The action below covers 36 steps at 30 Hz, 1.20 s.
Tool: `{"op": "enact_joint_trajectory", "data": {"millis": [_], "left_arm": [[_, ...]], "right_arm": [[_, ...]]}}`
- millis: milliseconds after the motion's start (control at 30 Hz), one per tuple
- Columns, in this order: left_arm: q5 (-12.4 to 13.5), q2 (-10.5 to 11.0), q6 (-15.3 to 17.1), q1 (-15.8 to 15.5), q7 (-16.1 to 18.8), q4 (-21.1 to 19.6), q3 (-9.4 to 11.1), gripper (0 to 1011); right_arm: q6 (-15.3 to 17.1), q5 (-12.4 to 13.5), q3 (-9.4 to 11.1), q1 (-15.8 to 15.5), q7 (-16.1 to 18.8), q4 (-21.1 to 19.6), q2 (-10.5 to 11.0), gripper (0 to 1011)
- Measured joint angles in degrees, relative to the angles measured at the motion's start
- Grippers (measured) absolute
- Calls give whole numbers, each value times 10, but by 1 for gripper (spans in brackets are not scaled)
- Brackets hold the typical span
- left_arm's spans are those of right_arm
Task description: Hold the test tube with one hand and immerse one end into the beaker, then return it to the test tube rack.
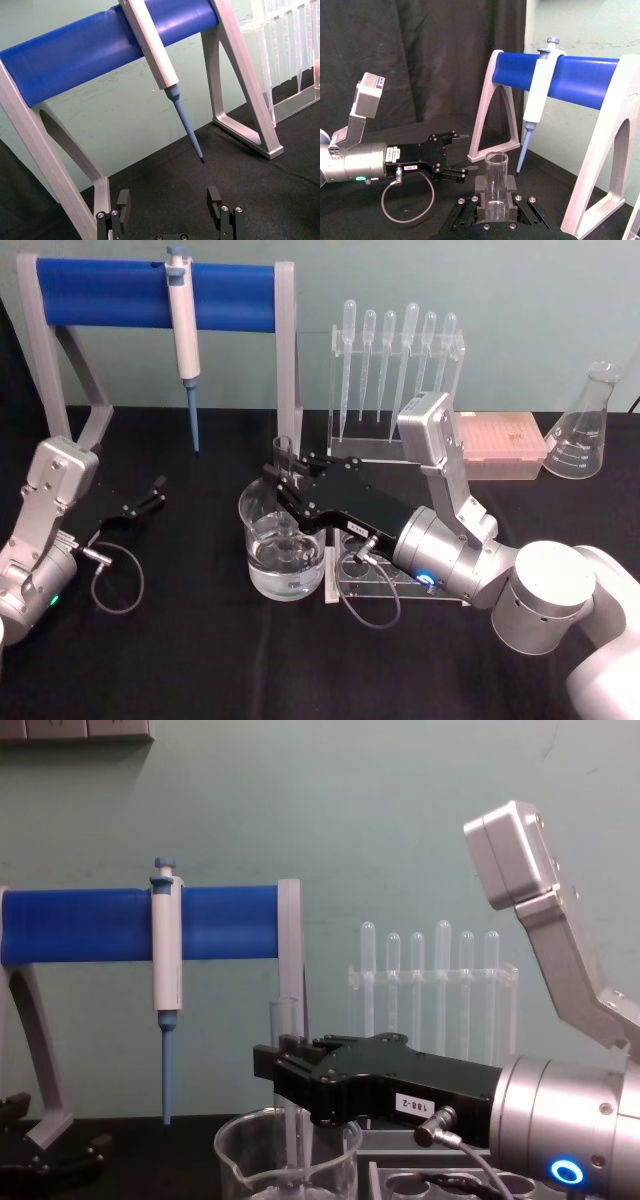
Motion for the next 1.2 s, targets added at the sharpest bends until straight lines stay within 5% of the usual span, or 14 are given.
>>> {"op": "enact_joint_trajectory", "data": {"millis": [1200], "left_arm": [[0, 0, 0, 0, 0, 0, 0, 1000]], "right_arm": [[0, 0, 0, 0, 0, 0, 0, 224]]}}
